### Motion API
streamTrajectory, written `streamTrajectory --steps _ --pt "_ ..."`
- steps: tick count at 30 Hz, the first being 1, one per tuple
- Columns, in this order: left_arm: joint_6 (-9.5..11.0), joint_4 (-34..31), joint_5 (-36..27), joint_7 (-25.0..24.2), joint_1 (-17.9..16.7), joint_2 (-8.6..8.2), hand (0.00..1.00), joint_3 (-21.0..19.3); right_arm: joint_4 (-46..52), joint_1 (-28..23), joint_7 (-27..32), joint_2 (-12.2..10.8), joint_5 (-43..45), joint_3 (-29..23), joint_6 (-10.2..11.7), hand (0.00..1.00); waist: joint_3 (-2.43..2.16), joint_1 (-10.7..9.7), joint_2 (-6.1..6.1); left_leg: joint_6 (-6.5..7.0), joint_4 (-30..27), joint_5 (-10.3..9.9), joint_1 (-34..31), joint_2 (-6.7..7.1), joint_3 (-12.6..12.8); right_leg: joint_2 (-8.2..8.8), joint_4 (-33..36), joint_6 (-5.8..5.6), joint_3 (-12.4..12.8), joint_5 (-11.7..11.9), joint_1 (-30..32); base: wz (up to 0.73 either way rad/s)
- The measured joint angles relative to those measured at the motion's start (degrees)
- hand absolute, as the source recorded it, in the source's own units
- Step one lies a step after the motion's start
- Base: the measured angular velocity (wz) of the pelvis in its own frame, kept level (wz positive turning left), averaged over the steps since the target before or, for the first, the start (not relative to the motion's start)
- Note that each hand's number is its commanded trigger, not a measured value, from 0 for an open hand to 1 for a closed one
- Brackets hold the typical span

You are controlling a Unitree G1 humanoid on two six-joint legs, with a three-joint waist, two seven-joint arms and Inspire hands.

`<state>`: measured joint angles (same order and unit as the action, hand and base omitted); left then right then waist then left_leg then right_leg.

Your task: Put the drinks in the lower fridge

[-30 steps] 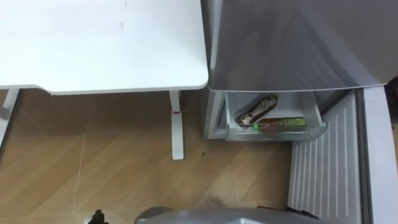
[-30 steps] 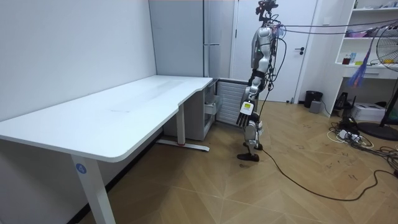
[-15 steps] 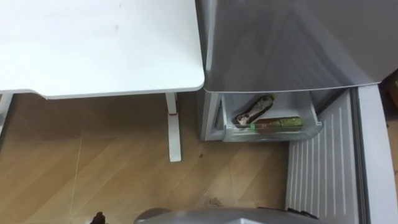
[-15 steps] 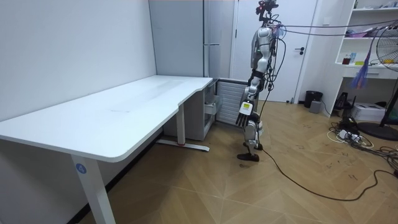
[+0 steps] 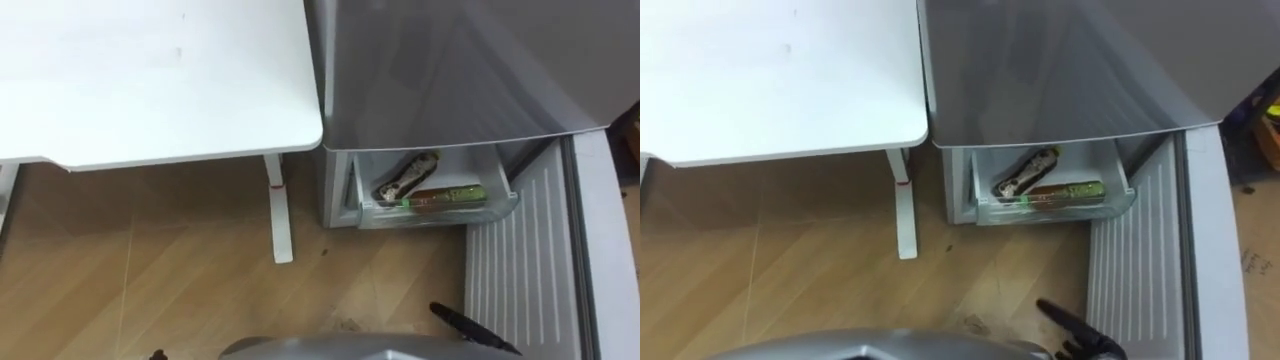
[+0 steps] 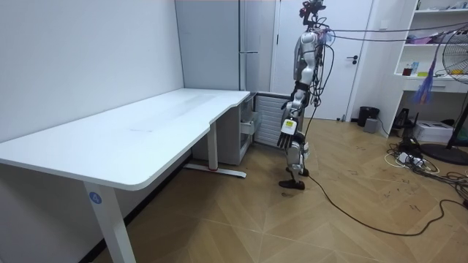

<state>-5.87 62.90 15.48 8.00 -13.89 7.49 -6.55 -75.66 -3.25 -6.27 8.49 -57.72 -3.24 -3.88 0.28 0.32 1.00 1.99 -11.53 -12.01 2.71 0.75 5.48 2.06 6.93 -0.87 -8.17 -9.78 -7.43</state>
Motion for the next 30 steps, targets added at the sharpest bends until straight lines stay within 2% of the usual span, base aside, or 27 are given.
streamTrajectory --steps 3,5,8,10,12,14,15,16,17,21,24,26,30 --pt "0.0 0.0 -0.1 -0.6 1.0 0.01 0.0 0.0 0.1 3.0 0.7 0.1 -10.1 -3.2 0.1 0.0 -0.1 -0.1 -0.8 0.02 -1.7 0.0 -2.7 0.01 -0.9 0.11 1.1 0.02 -1.3 0.0 2.0 0.14" --pt "0.1 0.1 -0.3 -1.0 3.0 0.04 0.0 2.0 0.0 5.8 0.7 0.2 -15.1 -3.7 0.5 0.0 0.17 -0.1 -1.73 0.06 -3.7 0.0 -5.5 0.0 -1.8 0.27 2.3 0.04 -3.2 0.0 4.2 0.3" --pt "1.0 0.8 -3.1 -0.9 6.1 -0.12 0.0 3.6 -0.1 10.1 0.4 0.2 -19.5 -3.7 0.8 0.0 0.56 0.2 -2.98 0.3 -5.3 0.4 -9.7 0.0 -3.0 0.41 3.9 0.09 -4.2 0.0 8.0 0.19" --pt "1.6 1.9 -4.3 -0.8 7.9 -0.09 0.0 4.7 -1.1 12.4 -0.2 0.2 -21.1 -3.7 0.9 0.0 0.61 0.4 -3.31 0.41 -5.3 1.0 -11.7 0.11 -3.2 0.61 4.6 0.26 -4.6 0.1 9.8 0.16" --pt "2.6 2.0 -5.1 -0.7 8.9 -0.09 0.0 5.4 -2.4 14.2 -0.7 0.1 -22.8 -3.7 0.8 0.0 0.65 1.0 -3.37 0.44 -5.6 1.5 -13.3 0.23 -3.2 0.77 5.6 0.29 -4.6 0.1 11.8 0.03" --pt "4.2 3.2 -8.7 -0.7 10.8 -0.02 0.0 6.4 -2.5 15.8 -0.7 0.3 -24.2 -3.8 0.9 0.0 0.85 1.9 -3.47 0.57 -7.1 1.7 -16.6 0.09 -3.2 1.06 8.1 0.57 -4.8 -0.1 15.6 0.0" --pt "4.5 3.9 -9.6 -0.7 11.5 0.05 0.0 6.7 -2.4 16.4 -0.8 0.3 -24.5 -3.8 0.9 0.0 0.99 1.9 -3.52 0.62 -7.4 1.7 -17.5 0.02 -3.2 1.17 8.7 0.66 -4.8 -0.2 16.7 0.0" --pt "4.6 4.9 -11.2 -0.8 12.6 0.23 0.0 7.6 -2.5 18.0 -0.8 0.4 -26.3 -4.1 0.9 0.0 1.46 1.9 -3.42 0.79 -7.8 2.2 -19.3 0.06 -3.1 1.67 10.3 0.78 -4.9 -0.4 18.9 -0.04" --pt "4.6 5.8 -11.9 -0.8 13.6 0.36 0.0 8.8 -2.5 19.4 -0.8 0.5 -27.9 -5.0 1.0 0.0 1.73 1.9 -3.35 0.97 -8.0 2.7 -21.0 0.18 -2.7 2.12 12.1 0.82 -4.7 -0.6 21.5 -0.06" --pt "5.8 6.4 -13.0 -0.9 15.0 1.01 0.0 10.3 -3.2 23.2 -1.5 1.6 -30.4 -7.4 1.4 0.0 2.05 3.3 -3.16 1.23 -12.0 2.9 -28.1 0.98 -2.6 3.59 18.5 1.06 -4.7 -2.0 29.7 -0.01" --pt "5.9 7.5 -13.3 -0.7 16.0 2.41 0.0 11.6 -3.0 25.7 -1.6 3.5 -31.1 -7.7 1.4 0.0 2.39 4.8 -3.01 1.67 -17.8 1.9 -35.2 1.1 -2.5 4.96 25.9 1.36 -4.4 -4.0 37.5 0.08" --pt "5.3 8.0 -13.7 0.8 16.1 3.27 0.0 12.5 -2.1 27.3 -2.4 4.5 -33.1 -7.7 1.7 0.0 2.68 5.8 -2.71 1.66 -23.9 0.2 -41.7 1.25 -2.5 5.71 32.2 1.66 -3.7 -6.4 43.9 0.02" --pt "4.8 7.9 -13.8 1.6 16.2 3.3 0.0 14.3 -1.7 29.2 -2.6 6.3 -34.8 -7.6 2.4 0.0 2.65 6.6 -2.63 1.38 -32.9 -2.2 -50.4 1.99 -3.4 7.25 41.7 1.89 -3.6 -9.7 52.1 0.19"
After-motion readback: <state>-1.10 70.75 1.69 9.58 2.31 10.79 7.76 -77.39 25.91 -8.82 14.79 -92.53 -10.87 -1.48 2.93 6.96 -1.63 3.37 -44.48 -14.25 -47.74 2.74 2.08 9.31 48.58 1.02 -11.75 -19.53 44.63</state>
